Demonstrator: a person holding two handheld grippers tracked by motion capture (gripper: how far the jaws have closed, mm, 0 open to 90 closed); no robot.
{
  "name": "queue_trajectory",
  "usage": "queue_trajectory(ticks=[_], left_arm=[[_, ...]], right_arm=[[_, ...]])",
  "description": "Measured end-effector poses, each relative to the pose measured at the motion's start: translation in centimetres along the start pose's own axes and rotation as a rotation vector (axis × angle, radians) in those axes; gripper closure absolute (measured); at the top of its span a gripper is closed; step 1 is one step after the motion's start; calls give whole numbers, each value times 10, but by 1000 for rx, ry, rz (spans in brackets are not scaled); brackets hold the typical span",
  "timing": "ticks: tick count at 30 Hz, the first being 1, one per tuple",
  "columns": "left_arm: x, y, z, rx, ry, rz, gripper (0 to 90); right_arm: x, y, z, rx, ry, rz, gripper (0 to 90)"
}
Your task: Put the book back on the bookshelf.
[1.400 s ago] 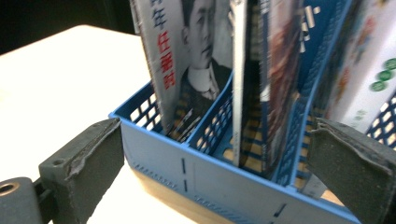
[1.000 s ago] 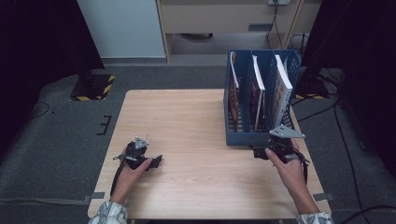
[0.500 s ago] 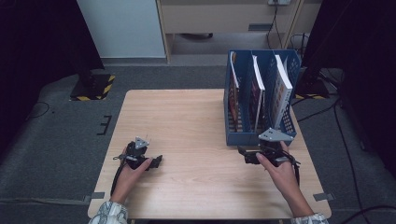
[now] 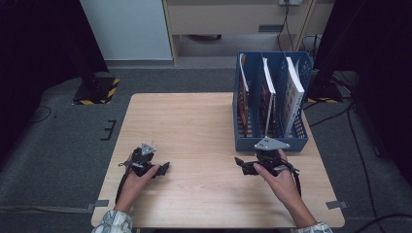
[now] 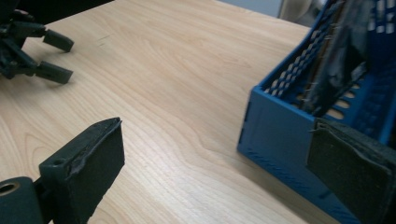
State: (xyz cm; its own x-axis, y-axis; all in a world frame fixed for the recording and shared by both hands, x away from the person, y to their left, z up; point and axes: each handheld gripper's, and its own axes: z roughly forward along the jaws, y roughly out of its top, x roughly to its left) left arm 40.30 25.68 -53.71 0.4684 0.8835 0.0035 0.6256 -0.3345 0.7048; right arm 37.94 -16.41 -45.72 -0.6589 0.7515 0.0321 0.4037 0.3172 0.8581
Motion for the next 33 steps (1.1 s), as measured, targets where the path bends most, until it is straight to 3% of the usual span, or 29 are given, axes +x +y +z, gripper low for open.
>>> queue_trajectory(ticks=[8,26,33], left_arm=[[0,0,0,0,1,0,20],[0,0,0,1,2,0,19],[0,0,0,1,1,0,19]], right_arm=[[11,-6,13,43,44,-16,50],[55,-24,61,213,167,-83,65],[60,-21,80,213,178,-68,69]])
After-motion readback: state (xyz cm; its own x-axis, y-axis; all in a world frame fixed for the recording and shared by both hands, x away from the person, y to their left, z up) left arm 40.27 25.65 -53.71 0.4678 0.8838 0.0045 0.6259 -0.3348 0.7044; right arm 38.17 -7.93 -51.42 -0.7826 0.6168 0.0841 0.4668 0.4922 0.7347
